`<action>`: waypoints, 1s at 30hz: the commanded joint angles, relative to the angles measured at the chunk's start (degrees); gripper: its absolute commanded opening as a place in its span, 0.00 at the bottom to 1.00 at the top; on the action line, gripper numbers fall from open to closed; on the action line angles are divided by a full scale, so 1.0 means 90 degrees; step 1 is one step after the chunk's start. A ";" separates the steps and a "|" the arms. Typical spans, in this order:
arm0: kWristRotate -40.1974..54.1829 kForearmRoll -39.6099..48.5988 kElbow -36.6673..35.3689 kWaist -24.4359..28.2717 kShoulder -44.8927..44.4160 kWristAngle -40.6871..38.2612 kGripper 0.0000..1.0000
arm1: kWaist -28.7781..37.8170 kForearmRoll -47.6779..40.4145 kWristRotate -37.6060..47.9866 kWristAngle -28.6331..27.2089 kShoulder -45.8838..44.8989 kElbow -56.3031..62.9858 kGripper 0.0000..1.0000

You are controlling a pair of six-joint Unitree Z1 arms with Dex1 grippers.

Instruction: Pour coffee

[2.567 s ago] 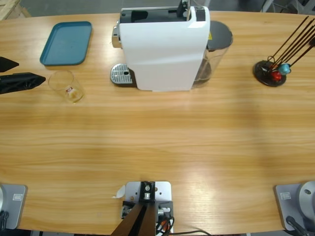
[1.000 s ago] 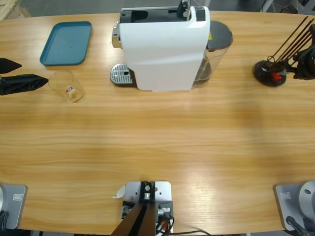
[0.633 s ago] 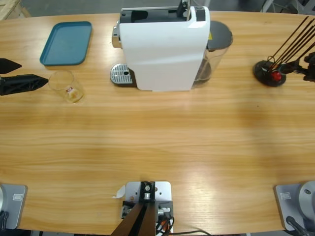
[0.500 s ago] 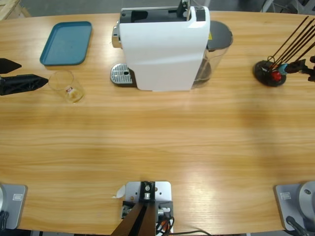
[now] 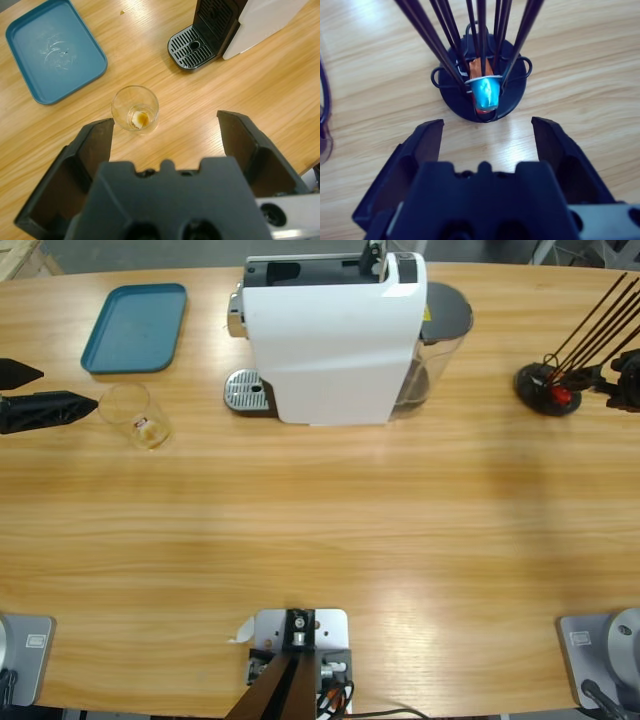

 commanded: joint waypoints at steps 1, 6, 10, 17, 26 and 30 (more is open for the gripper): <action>0.0020 0.0065 0.0248 -0.0058 0.0082 0.0036 0.90 | -0.0084 -0.0170 -0.0098 0.0079 0.0386 0.0057 0.77; 0.0020 0.0065 0.0248 -0.0058 0.0082 0.0036 0.90 | -0.0084 -0.0254 -0.0166 0.0114 0.0456 0.0020 0.76; 0.0020 0.0065 0.0248 -0.0058 0.0063 0.0036 0.90 | -0.0084 -0.0280 -0.0170 0.0128 0.0495 0.0010 0.75; 0.0020 0.0065 0.0248 -0.0058 0.0073 0.0036 0.90 | -0.0096 -0.0280 -0.0170 0.0118 0.0488 0.0014 0.40; 0.0020 0.0065 0.0248 -0.0058 0.0067 0.0038 0.90 | -0.0193 -0.0325 -0.0170 0.0176 0.0574 0.0018 0.25; 0.0020 0.0065 0.0248 -0.0058 0.0073 0.0036 0.90 | -0.0230 -0.0348 -0.0170 0.0186 0.0601 0.0018 0.22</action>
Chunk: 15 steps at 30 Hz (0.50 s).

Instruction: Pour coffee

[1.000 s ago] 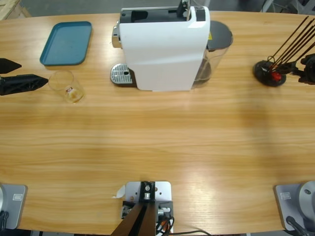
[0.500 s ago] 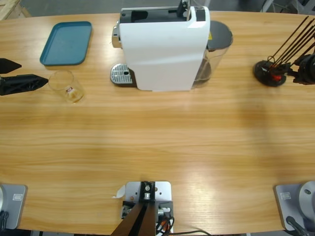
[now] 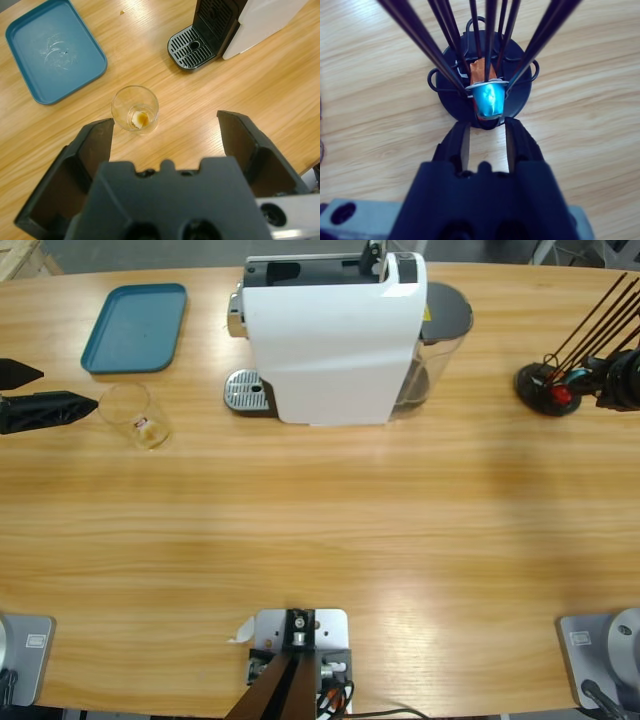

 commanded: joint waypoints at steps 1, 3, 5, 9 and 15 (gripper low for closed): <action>0.0020 0.0065 0.0248 -0.0054 0.0073 0.0036 0.90 | -0.0166 -0.0092 -0.0093 0.0128 0.0275 0.0022 0.22; 0.0020 0.0065 0.0248 -0.0054 0.0079 0.0036 0.90 | -0.0166 -0.0098 -0.0100 0.0128 0.0284 0.0026 0.21; 0.0020 0.0065 0.0248 -0.0054 0.0082 0.0036 0.90 | -0.0166 -0.0124 -0.0110 0.0128 0.0294 0.0038 0.14; 0.0020 0.0065 0.0248 -0.0054 0.0082 0.0036 0.90 | -0.0166 -0.0133 -0.0110 0.0138 0.0329 0.0043 0.02; 0.0020 0.0063 0.0248 -0.0054 0.0082 0.0036 0.90 | -0.0166 -0.0147 -0.0110 0.0167 0.0382 0.0049 0.00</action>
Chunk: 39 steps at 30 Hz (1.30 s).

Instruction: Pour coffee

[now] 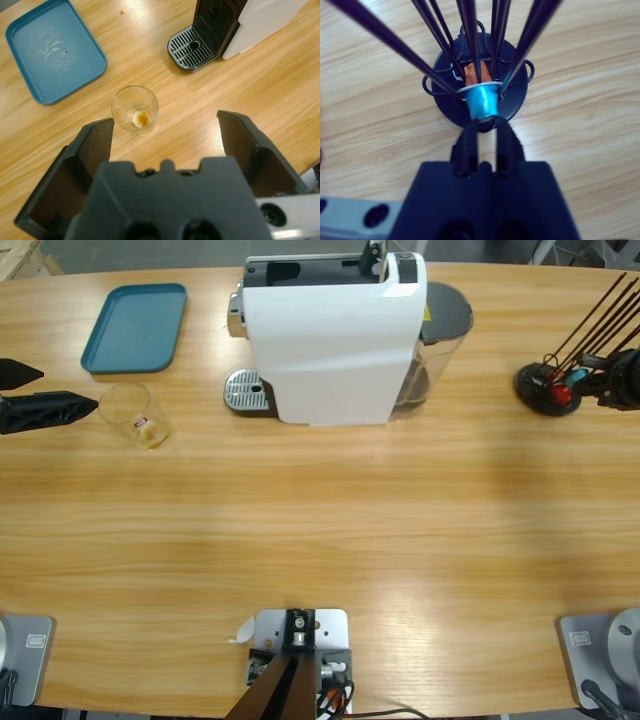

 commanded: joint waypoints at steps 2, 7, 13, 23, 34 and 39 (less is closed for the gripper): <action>0.0020 0.0065 0.0248 -0.0053 0.0073 0.0036 0.90 | -0.0042 -0.0116 -0.0103 0.0149 0.0337 0.0051 0.00; 0.0020 0.0065 0.0248 -0.0053 0.0073 0.0036 0.90 | -0.0042 -0.0108 -0.0122 0.0311 0.0423 0.0022 0.95; 0.0020 0.0063 0.0248 -0.0053 0.0075 0.0036 0.90 | -0.0042 -0.0108 -0.0161 0.0340 0.0382 0.0012 0.99; 0.0020 0.0055 0.0248 -0.0053 0.0082 0.0036 0.90 | -0.0071 -0.0204 -0.0220 0.0285 0.0144 0.0034 0.63; 0.0020 0.0065 0.0248 -0.0053 0.0059 0.0036 0.90 | -0.0081 -0.0245 -0.0220 0.0260 0.0132 0.0071 0.21; 0.0020 0.0065 0.0254 -0.0073 0.0034 0.0036 0.90 | -0.0100 -0.0303 -0.0220 0.0223 0.0103 0.0100 0.10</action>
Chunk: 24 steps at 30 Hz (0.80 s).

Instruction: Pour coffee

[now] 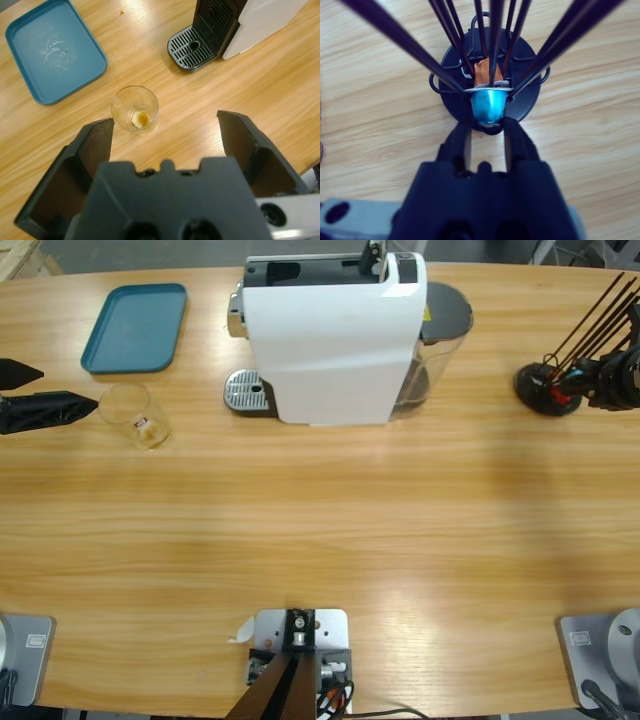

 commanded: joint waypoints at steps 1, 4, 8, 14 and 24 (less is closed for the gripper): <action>0.0020 0.0065 0.0257 -0.0072 0.0028 0.0036 0.90 | -0.0074 -0.0145 -0.0075 -0.0020 -0.0083 0.0100 0.10; 0.0020 0.0065 0.0257 -0.0072 0.0024 0.0036 0.90 | -0.0081 -0.0145 -0.0075 -0.0020 -0.0083 0.0110 0.10; 0.0018 0.0065 0.0257 -0.0072 0.0026 0.0036 0.90 | -0.0081 -0.0145 -0.0075 -0.0020 -0.0083 0.0122 0.02; 0.0018 0.0065 0.0257 -0.0072 0.0028 0.0036 0.90 | -0.0081 -0.0145 -0.0075 -0.0077 -0.0085 0.0136 0.87; 0.0020 0.0065 0.0257 -0.0072 0.0036 0.0036 0.90 | -0.0081 -0.0106 -0.0182 -0.0079 -0.0165 0.0106 0.99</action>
